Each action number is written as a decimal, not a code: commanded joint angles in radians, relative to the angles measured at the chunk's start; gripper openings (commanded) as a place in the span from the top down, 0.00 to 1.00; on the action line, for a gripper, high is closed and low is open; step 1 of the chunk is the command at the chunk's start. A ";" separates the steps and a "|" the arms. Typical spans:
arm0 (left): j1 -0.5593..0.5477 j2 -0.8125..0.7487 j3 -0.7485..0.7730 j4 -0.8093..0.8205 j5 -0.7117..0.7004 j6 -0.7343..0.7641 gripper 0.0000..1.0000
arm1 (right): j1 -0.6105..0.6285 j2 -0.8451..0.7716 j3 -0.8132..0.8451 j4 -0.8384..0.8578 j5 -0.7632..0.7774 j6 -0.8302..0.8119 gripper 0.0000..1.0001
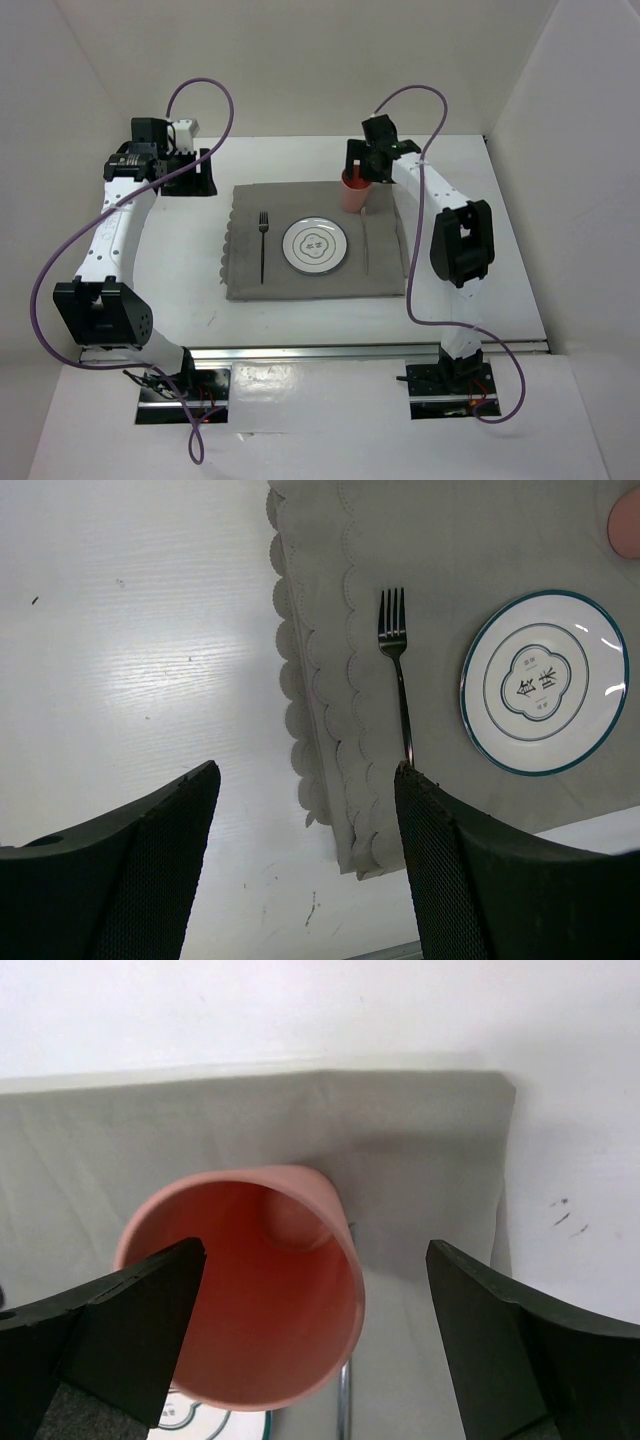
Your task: Set the dinner table for one person
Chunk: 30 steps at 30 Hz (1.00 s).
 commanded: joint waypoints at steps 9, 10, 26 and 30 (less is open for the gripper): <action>0.005 -0.020 -0.004 0.012 0.002 0.034 0.23 | -0.035 -0.252 0.116 0.021 0.029 -0.036 0.00; 0.005 -0.020 -0.004 0.012 -0.011 0.034 0.23 | -0.050 -0.286 0.096 0.009 0.029 -0.024 0.00; 0.269 -0.361 -0.524 -0.006 -0.132 0.160 0.23 | -0.344 -1.174 -0.790 -0.238 -0.162 0.112 0.00; 0.315 -0.420 -0.492 -0.051 -0.141 0.207 0.23 | -0.344 -1.311 -0.847 -0.330 -0.199 0.171 0.00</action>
